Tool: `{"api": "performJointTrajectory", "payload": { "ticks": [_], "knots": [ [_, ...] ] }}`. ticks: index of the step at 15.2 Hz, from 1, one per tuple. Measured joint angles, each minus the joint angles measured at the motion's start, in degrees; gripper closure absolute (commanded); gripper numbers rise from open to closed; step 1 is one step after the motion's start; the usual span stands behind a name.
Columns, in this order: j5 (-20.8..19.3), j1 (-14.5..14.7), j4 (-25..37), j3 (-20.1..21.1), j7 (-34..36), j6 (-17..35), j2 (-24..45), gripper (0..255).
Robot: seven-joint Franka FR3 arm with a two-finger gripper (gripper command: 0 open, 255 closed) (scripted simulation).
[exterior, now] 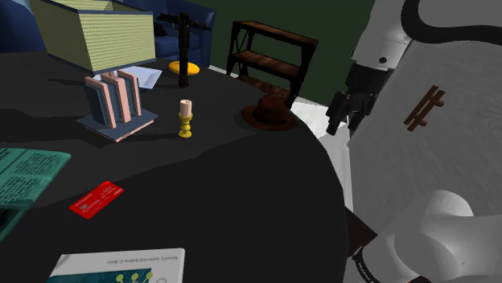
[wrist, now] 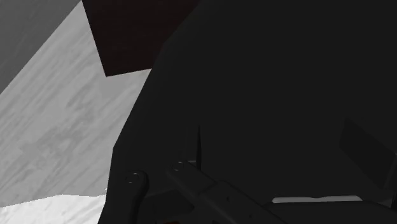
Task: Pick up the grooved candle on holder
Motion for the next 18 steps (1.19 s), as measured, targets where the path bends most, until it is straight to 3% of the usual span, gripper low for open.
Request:
{"api": "performJointTrajectory", "payload": {
  "ticks": [3,10,18],
  "knots": [
    [0.43,0.26,0.77,1.01,0.68,1.79,1.92,0],
    [1.66,1.35,3.81,6.67,4.69,12.4,11.87,0],
    [-0.78,1.6,12.31,13.23,10.57,22.59,26.52,0]
  ]
}}
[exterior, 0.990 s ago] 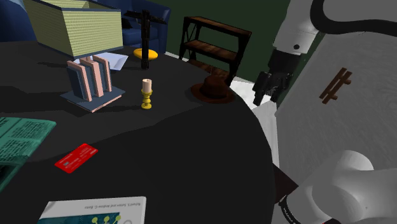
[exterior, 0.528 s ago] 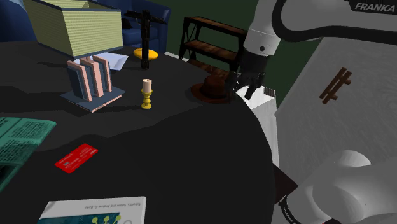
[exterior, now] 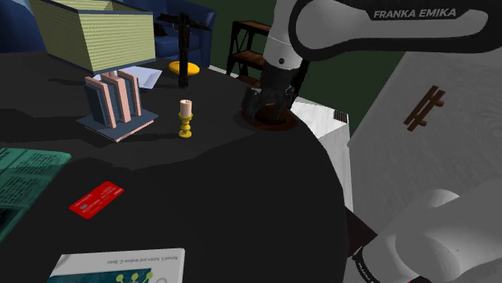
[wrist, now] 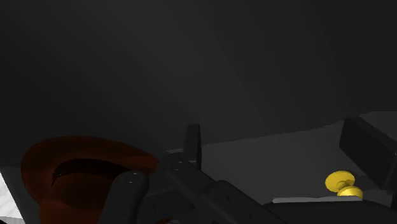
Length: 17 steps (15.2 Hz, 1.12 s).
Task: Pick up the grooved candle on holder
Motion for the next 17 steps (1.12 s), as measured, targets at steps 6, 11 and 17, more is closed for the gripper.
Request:
{"api": "performJointTrajectory", "payload": {
  "ticks": [6,11,17],
  "knots": [
    [-5.21,0.43,8.9,4.43,5.78,4.94,11.6,0],
    [-12.06,1.95,19.54,6.99,11.15,6.18,22.79,0],
    [-20.23,5.84,32.33,7.67,15.99,6.0,35.2,0]
  ]
}}
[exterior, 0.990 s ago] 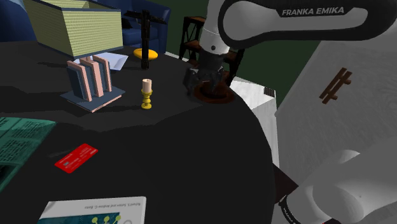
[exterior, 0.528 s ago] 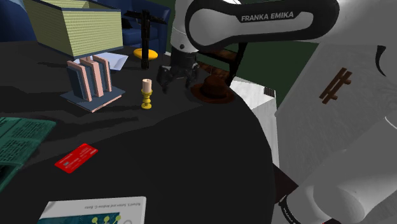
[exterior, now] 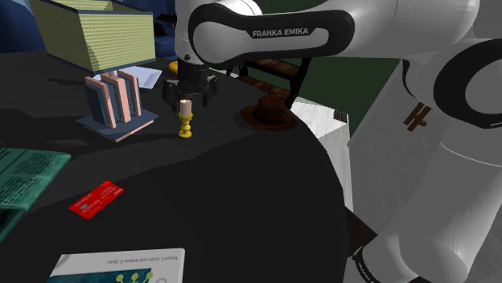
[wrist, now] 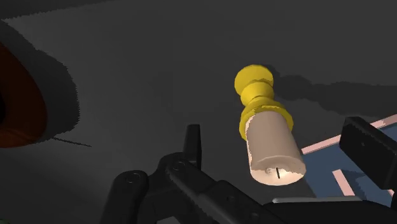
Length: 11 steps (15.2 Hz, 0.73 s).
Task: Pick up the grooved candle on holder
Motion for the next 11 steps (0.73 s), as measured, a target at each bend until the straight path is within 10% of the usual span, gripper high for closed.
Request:
{"api": "performJointTrajectory", "payload": {
  "ticks": [8,9,11],
  "knots": [
    [-1.55,0.42,-2.58,-0.33,1.55,4.3,1.87,0],
    [-1.61,0.42,-2.67,-0.35,1.59,4.47,1.96,255],
    [-1.62,0.44,-2.7,-0.33,1.6,4.64,1.96,255]
  ]
}}
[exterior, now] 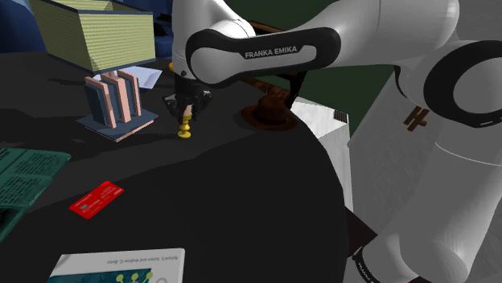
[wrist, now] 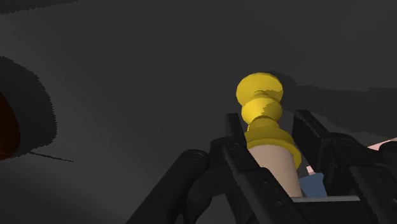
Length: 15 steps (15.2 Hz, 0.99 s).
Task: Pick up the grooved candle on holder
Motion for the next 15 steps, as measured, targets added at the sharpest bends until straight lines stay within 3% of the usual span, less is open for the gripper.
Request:
{"api": "performJointTrajectory", "payload": {
  "ticks": [8,15],
  "knots": [
    [0.01,-0.01,0.02,0.01,-0.03,0.0,-0.02,255],
    [0.75,0.02,3.56,0.22,-1.06,-4.17,-0.69,255]
  ]
}}
